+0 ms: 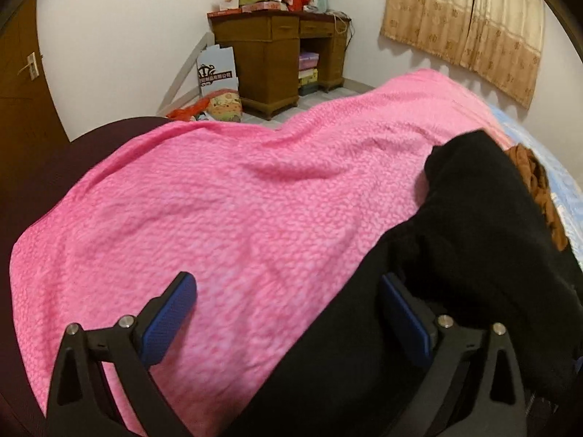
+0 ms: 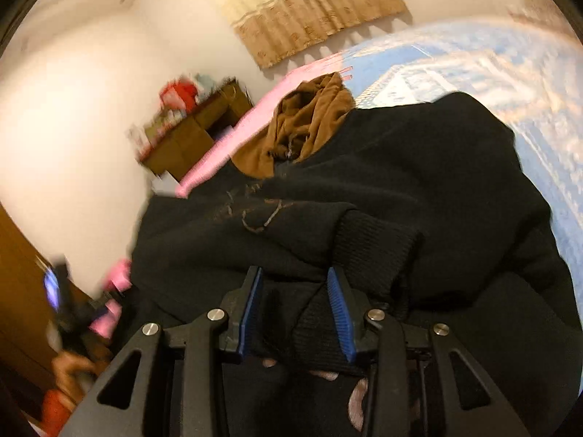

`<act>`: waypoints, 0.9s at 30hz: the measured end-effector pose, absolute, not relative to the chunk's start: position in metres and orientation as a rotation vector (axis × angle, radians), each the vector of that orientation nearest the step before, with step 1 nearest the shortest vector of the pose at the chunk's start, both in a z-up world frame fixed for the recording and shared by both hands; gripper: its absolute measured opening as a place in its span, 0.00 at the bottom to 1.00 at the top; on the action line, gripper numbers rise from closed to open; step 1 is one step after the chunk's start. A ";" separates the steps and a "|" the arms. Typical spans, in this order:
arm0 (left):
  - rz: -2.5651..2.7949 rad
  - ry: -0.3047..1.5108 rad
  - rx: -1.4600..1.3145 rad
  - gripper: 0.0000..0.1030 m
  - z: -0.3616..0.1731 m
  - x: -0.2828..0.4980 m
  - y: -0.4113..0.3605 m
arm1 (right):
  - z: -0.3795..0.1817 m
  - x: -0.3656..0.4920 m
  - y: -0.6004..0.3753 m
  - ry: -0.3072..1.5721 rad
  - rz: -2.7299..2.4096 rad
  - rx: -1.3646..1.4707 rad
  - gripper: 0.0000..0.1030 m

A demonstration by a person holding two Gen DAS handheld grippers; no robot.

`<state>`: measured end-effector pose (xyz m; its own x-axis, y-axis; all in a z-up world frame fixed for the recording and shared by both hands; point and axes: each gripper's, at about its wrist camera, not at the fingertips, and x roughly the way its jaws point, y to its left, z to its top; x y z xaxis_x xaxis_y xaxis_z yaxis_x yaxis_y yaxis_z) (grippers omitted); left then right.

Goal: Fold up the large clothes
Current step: 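Grasp the brown hood with the right tool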

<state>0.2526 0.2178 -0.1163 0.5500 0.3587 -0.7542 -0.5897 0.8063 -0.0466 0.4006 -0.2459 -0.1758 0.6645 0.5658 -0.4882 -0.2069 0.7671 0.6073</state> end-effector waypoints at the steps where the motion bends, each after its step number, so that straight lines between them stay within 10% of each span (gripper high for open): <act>1: 0.577 0.789 -0.305 0.98 -0.109 0.245 0.216 | -0.170 0.397 -0.252 0.692 0.463 0.576 0.38; 13: 0.389 0.569 -0.148 0.99 -0.026 0.298 0.156 | -0.120 0.402 -0.266 0.629 0.385 0.444 0.38; 27: 0.461 0.749 -0.165 1.00 -0.117 0.369 0.167 | -0.186 0.462 -0.228 0.822 0.395 0.289 0.41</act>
